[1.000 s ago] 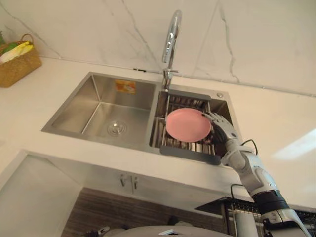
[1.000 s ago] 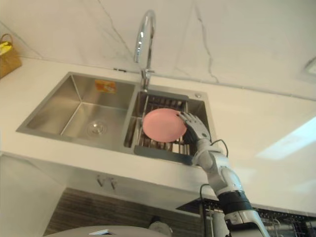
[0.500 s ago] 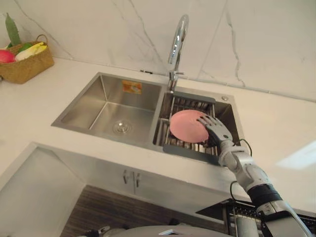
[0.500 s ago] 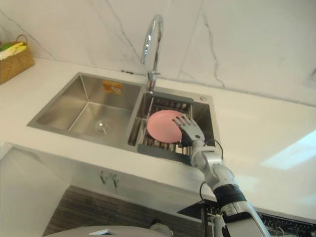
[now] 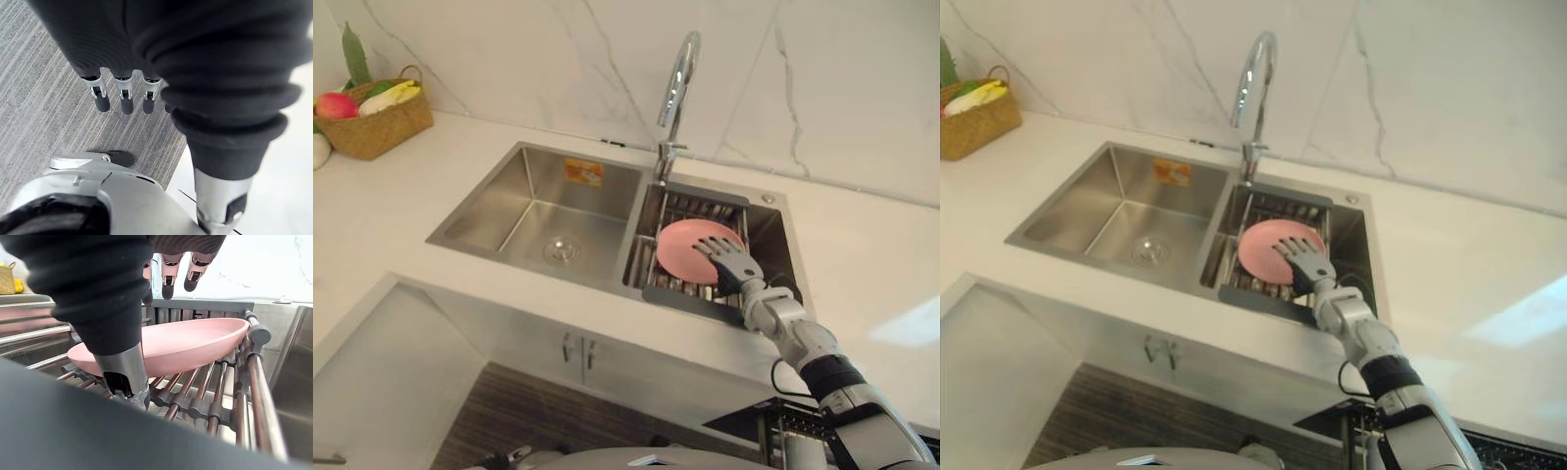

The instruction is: Walk over to the sink, pick up the cup, carry it to the dishwasher, place the cup inside the dishwasher, then close the dishwasher door

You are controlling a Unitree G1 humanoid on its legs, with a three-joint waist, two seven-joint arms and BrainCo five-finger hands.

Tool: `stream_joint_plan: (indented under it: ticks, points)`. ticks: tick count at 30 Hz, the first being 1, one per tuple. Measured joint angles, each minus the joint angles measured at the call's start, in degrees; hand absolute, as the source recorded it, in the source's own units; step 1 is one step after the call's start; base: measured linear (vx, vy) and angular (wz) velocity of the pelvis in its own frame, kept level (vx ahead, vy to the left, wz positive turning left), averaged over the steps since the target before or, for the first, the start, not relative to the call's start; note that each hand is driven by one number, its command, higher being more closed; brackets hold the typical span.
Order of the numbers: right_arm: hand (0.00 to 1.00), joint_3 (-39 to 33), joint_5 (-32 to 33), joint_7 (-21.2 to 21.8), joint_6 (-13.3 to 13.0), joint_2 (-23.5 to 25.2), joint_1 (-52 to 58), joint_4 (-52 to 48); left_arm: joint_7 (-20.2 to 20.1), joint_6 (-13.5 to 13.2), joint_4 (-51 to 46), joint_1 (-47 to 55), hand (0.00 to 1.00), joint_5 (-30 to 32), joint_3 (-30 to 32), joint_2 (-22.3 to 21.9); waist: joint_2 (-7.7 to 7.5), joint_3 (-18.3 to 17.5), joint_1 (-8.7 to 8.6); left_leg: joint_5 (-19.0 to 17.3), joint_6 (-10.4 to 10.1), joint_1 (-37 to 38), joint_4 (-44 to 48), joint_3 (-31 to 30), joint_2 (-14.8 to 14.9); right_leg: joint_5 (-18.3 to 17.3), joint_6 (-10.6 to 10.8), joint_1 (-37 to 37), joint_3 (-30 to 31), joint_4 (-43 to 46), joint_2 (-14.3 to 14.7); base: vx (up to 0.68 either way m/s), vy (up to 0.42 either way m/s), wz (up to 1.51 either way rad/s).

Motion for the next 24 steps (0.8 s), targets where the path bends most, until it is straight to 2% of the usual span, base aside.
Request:
stream_joint_plan:
  ticks: [1,2,8,17,24]
  points:
    - [0.00,0.0,0.0,0.0,-0.1,0.0,0.0,0.0,0.0,0.0,0.0,0.0,0.00,0.0,0.0,0.0,-0.05,0.0,0.07,0.0,0.0,0.0,0.0,-0.1,0.0,0.0,0.0,0.0,-0.1,0.0,0.0,-0.01,-0.002,0.05]
    - [1.00,0.0,0.0,0.0,-0.1,0.0,0.0,0.0,0.0,0.0,0.0,0.0,0.00,0.0,0.0,0.0,-0.07,0.0,0.15,0.0,0.0,0.0,0.0,-0.1,0.0,0.0,0.0,0.1,-0.1,0.0,0.0,0.00,0.000,0.00]
    - [1.00,0.2,0.1,1.1,-0.2,-0.3,-0.2,2.3,0.0,-0.1,0.0,0.0,0.00,0.0,0.2,0.0,-0.45,0.3,0.71,0.0,0.0,0.0,0.0,-0.2,0.0,0.0,0.0,0.2,-0.3,0.0,-0.1,0.00,0.000,0.00]
    - [1.00,1.3,1.0,1.3,-2.7,-0.7,-0.9,3.8,0.1,-0.1,-0.1,0.0,0.00,-0.1,0.2,0.3,-1.14,0.7,0.91,0.1,0.1,0.0,0.0,-0.4,-0.1,0.0,0.0,0.3,-0.4,0.0,-0.1,0.00,0.000,0.00]
    - [1.00,2.2,1.0,1.1,-2.7,-0.9,-1.7,4.7,0.1,-0.4,-0.4,0.0,0.00,0.0,0.2,0.6,-1.49,1.0,0.94,0.2,0.1,0.0,0.0,-0.4,-0.3,-0.3,-0.5,0.3,-0.4,0.1,-0.2,0.00,0.000,0.00]
